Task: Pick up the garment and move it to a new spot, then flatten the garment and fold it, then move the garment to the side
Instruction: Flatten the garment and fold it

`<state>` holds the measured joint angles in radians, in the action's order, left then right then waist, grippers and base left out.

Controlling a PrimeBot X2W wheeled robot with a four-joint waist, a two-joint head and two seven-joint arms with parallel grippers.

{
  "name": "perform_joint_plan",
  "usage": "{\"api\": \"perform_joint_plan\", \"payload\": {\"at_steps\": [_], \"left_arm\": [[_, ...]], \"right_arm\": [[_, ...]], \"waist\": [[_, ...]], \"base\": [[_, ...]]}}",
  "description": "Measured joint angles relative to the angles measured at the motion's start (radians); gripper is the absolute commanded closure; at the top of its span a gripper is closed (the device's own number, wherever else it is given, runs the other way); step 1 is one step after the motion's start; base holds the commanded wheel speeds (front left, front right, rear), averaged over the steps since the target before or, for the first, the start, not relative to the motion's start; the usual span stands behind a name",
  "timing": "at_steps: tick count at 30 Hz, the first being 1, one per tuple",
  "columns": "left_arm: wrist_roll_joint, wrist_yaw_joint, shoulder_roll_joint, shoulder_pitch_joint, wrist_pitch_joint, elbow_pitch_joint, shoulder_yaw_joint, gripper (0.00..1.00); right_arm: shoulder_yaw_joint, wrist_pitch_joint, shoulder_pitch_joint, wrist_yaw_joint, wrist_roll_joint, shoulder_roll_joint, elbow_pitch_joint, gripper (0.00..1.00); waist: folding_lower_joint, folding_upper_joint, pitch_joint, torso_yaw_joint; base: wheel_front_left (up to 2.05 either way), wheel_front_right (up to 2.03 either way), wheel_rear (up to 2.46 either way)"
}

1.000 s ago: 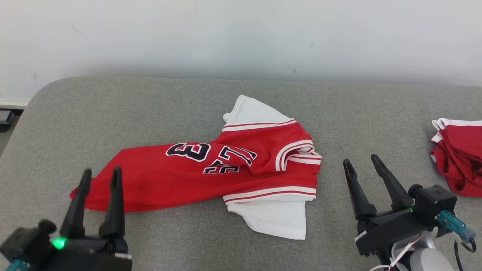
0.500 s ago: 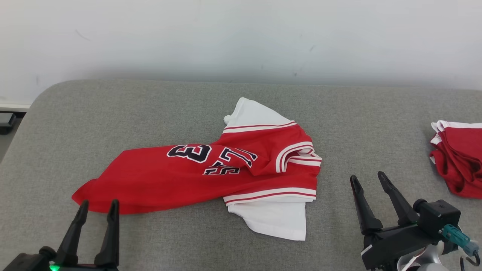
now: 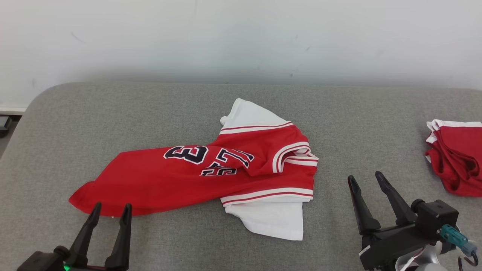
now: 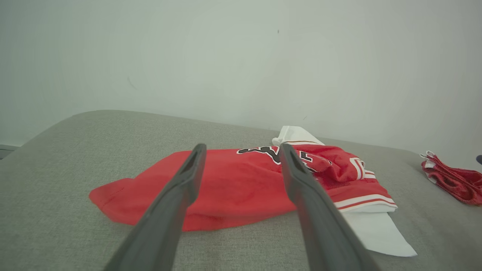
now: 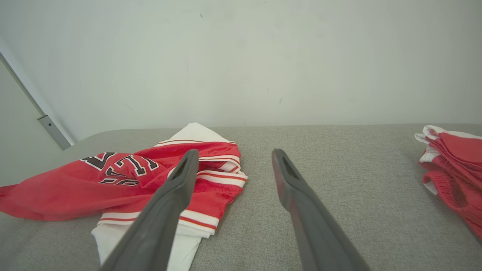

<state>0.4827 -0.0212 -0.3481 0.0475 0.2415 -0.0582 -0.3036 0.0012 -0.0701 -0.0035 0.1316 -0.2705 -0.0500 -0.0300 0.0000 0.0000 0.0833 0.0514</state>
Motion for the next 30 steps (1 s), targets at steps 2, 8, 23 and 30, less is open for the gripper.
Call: {"api": "perform_joint_plan", "payload": {"at_steps": [2,8,23,30], "left_arm": [[0.0,-0.006,-0.001,0.0,-0.006,0.003,0.0,0.0],[0.0,-0.014,-0.001,0.0,-0.008,0.003,0.0,0.0],[0.03,-0.036,-0.092,0.0,-0.236,-0.081,-0.006,0.0],[0.027,-0.096,-0.159,0.005,-0.422,-0.083,-0.004,0.0]], "right_arm": [[0.0,0.0,-0.001,0.0,0.003,0.0,0.002,0.0],[0.003,0.001,-0.003,0.0,0.007,0.0,0.003,0.0],[0.036,0.188,-0.003,0.0,0.023,0.0,0.036,0.0],[0.049,0.432,0.039,0.0,0.005,0.0,0.102,0.0]], "waist": [[0.0,0.0,0.002,-0.001],[0.0,0.0,0.008,-0.002],[0.0,0.0,0.012,0.004],[0.0,0.0,0.021,0.011]], "base": [[0.0,0.0,0.0],[0.0,0.0,0.0],[0.0,0.0,0.0],[0.0,0.0,0.0]]}}
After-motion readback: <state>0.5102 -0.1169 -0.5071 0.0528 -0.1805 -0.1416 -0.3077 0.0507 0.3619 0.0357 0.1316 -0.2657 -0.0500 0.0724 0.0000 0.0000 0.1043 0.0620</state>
